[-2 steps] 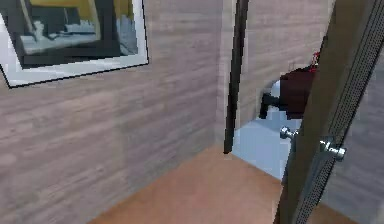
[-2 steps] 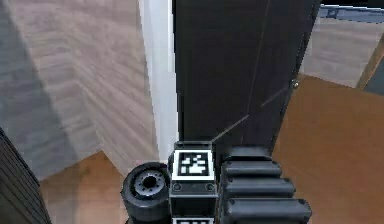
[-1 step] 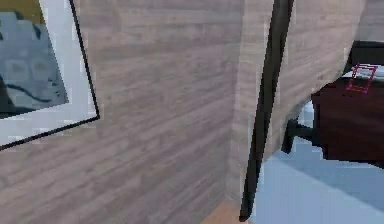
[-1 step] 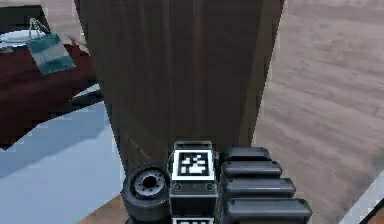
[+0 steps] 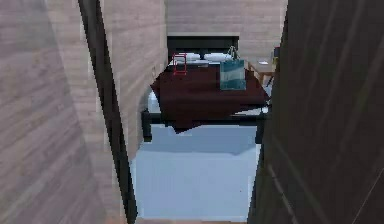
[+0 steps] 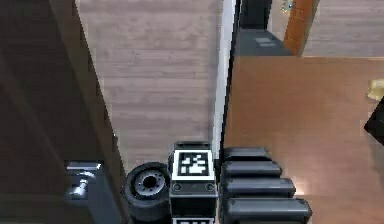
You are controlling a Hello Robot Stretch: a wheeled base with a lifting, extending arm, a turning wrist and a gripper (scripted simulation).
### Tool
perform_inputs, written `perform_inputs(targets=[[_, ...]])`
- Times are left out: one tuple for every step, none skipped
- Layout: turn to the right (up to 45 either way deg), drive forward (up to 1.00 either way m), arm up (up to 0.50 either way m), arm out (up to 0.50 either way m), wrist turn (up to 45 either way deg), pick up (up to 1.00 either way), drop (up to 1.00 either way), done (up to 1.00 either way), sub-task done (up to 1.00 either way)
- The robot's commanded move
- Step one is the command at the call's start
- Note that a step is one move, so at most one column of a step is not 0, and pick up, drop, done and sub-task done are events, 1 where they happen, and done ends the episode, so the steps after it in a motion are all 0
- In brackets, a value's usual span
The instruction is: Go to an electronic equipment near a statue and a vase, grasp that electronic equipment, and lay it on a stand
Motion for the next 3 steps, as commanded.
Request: perform_inputs(targets=[[0.0,1.00,0.00,0.00,0.0,0.00,0.00,0.00,0.00],[15.0,0.00,0.00,0.00,0.0,0.00,0.00,0.00,0.00],[0.0,0.20,0.00,0.00,0.0,0.00,0.00,0.00,0.00]])
